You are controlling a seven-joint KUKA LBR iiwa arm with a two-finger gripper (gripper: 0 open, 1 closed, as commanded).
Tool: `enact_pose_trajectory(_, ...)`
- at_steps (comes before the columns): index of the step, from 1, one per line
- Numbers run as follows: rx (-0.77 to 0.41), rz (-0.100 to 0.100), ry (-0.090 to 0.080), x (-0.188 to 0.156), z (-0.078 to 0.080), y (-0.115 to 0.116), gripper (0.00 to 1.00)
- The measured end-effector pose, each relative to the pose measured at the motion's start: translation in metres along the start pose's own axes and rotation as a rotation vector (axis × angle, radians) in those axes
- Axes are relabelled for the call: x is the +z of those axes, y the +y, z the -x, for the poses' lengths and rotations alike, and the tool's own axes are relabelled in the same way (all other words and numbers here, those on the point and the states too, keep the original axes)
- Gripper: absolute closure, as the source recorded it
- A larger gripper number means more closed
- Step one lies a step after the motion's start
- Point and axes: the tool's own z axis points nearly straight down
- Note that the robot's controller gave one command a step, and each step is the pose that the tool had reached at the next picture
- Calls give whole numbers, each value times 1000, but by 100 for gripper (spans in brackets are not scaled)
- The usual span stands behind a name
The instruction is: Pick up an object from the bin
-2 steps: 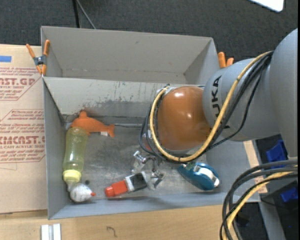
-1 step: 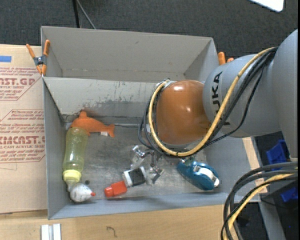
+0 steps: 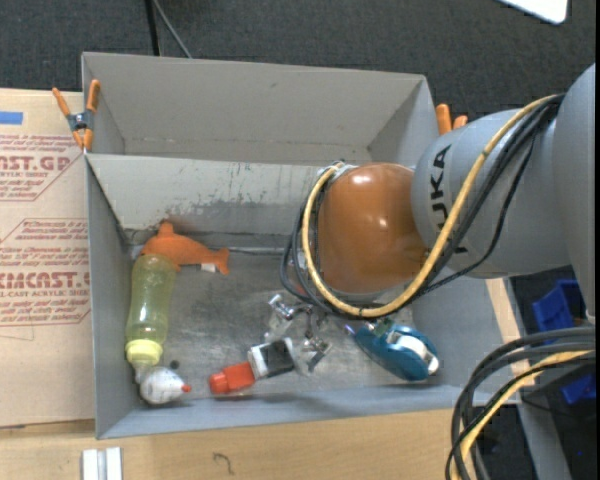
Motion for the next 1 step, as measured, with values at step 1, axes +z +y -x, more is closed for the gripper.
enact_pose_trajectory(1, 11, 2, 4, -54, 10, 0, 100)
